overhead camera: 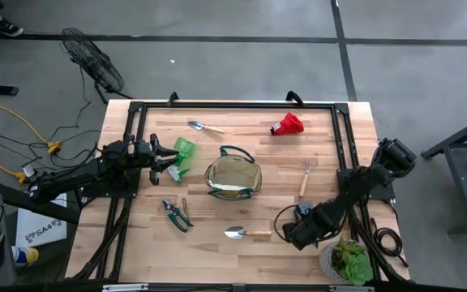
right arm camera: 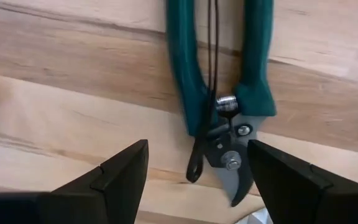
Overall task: Pick & Place Garden tools in Gardening bag
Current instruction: Put the right green shears into the gardening bag
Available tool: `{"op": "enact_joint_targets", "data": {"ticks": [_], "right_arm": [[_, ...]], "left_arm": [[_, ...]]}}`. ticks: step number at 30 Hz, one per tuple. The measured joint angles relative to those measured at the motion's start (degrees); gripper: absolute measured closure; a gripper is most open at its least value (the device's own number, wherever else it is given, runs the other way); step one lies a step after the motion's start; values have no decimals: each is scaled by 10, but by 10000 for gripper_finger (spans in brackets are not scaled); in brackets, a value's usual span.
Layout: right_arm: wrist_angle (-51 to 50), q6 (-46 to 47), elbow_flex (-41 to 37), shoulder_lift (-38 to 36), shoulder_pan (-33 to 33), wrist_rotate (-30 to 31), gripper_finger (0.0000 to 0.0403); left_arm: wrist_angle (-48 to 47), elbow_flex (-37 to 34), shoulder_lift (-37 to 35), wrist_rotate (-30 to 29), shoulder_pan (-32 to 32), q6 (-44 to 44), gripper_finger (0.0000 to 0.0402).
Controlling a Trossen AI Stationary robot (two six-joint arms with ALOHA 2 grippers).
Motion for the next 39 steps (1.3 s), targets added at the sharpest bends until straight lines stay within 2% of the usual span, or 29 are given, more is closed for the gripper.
{"op": "enact_joint_targets", "data": {"ticks": [7,14,20,26,39], "right_arm": [[-23,-6,43,61,3,-33,138],[-73,-8,84,100,6,-29,138],[-125,-11,106,101,7,-21,161],[-122,-21,110,101,7,-25,182],[-110,-19,110,101,7,0,184]], "left_arm": [[0,0,0,0,0,0,278],[0,0,0,0,0,0,278],[0,0,0,0,0,0,278],[0,0,0,0,0,0,278],[0,0,0,0,0,0,278]]}}
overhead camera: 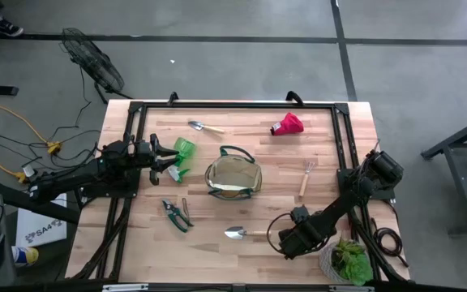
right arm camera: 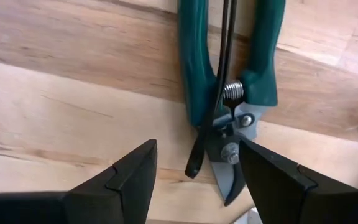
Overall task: Pick & Place Garden tools in Gardening bag
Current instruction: Put the right green shears into the gardening bag
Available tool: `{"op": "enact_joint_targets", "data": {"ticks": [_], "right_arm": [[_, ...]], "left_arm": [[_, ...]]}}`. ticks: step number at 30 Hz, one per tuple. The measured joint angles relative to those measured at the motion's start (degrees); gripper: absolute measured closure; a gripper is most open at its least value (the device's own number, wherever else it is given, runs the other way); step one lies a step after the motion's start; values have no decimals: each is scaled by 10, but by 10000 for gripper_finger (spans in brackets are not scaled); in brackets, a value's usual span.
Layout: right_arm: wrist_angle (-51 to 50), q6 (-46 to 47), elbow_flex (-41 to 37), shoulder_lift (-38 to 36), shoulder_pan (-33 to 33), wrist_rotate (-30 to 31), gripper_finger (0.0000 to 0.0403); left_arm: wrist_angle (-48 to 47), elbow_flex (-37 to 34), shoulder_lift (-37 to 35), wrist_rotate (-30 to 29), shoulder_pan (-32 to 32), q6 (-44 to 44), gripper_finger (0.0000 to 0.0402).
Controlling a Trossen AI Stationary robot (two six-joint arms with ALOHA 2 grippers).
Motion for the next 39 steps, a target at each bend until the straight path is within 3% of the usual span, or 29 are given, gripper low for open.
{"op": "enact_joint_targets", "data": {"ticks": [18,39], "right_arm": [[19,-5,1,14,0,-4,218],[11,-1,0,23,1,-22,219]], "left_arm": [[0,0,0,0,0,0,278],[0,0,0,0,0,0,278]]}}
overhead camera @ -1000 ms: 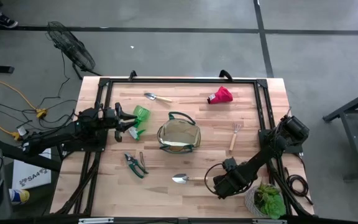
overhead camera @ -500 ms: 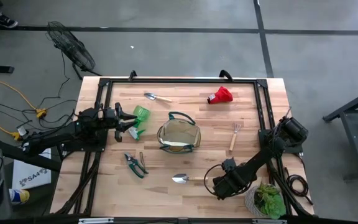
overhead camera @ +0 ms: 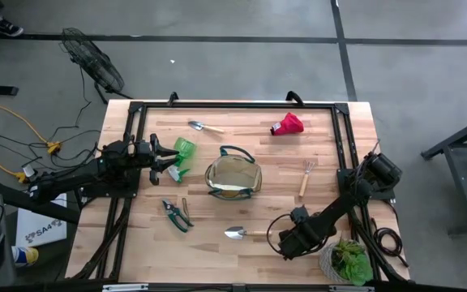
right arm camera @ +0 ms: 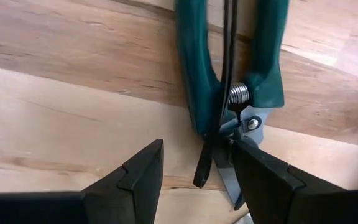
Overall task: Pick & Place Garden tools in Gardening bag
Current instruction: Put the right green shears into the gardening bag
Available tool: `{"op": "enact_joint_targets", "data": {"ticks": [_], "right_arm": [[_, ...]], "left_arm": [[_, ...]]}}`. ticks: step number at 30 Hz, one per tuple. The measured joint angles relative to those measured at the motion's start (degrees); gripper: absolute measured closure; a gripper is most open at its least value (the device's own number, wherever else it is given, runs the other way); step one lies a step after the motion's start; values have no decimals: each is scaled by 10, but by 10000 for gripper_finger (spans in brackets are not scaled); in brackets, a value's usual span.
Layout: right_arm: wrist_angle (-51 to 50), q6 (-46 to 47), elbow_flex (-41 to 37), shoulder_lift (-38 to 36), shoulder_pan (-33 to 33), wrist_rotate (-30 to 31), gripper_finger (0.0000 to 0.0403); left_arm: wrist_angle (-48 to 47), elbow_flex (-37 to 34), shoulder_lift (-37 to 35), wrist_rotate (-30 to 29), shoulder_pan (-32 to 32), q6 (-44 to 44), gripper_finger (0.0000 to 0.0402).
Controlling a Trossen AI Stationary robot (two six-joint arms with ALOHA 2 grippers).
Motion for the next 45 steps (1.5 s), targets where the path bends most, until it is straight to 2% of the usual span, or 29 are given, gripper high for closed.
{"op": "enact_joint_targets", "data": {"ticks": [9,20,31,39,45], "right_arm": [[-10,1,-1,2,0,-12,226],[-13,0,-1,1,0,-18,333],[-2,0,0,0,0,-29,392],[6,0,3,2,0,-38,396],[-19,-3,40,1,-6,-14,397]], "left_arm": [[0,0,0,0,0,0,278],[0,0,0,0,0,0,278],[0,0,0,0,0,0,278],[0,0,0,0,0,0,278],[0,0,0,0,0,0,278]]}}
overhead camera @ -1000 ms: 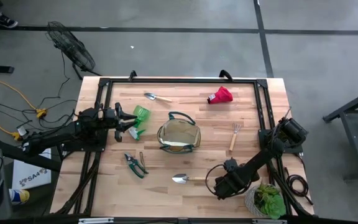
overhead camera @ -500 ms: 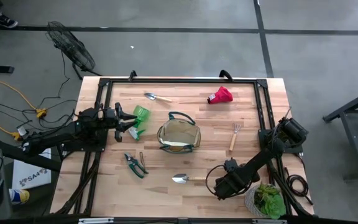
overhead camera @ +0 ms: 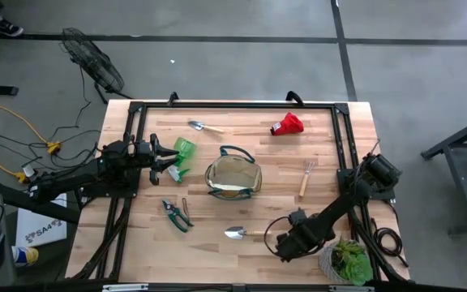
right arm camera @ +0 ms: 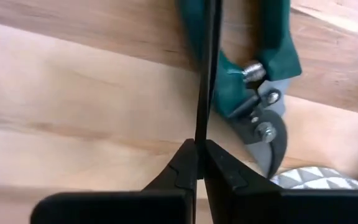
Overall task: Pick & Place Garden tools in Gardening bag
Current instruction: Put the right green shears into the gardening bag
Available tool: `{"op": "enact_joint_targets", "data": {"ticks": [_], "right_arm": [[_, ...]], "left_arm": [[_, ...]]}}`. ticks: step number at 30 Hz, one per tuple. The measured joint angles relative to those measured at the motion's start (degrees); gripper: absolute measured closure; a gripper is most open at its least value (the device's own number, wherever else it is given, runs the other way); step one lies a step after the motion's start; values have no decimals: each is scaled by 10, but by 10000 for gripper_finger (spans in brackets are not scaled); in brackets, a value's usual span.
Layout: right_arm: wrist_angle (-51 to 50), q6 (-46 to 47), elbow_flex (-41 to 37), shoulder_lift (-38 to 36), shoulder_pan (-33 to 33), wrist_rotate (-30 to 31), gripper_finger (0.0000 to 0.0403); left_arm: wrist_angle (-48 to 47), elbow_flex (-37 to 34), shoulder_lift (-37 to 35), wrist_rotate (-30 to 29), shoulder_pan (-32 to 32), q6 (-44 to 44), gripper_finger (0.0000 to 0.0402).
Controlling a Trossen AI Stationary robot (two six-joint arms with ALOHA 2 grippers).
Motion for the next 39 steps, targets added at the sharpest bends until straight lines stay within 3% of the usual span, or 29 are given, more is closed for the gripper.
{"op": "enact_joint_targets", "data": {"ticks": [17,29,39], "right_arm": [[-235,-98,200,-1,-64,117,398],[-326,-207,307,-1,-117,202,398],[-326,-282,346,-18,-141,268,398]], "left_arm": [[0,0,0,0,0,0,278],[0,0,0,0,0,0,278],[0,0,0,0,0,0,278]]}}
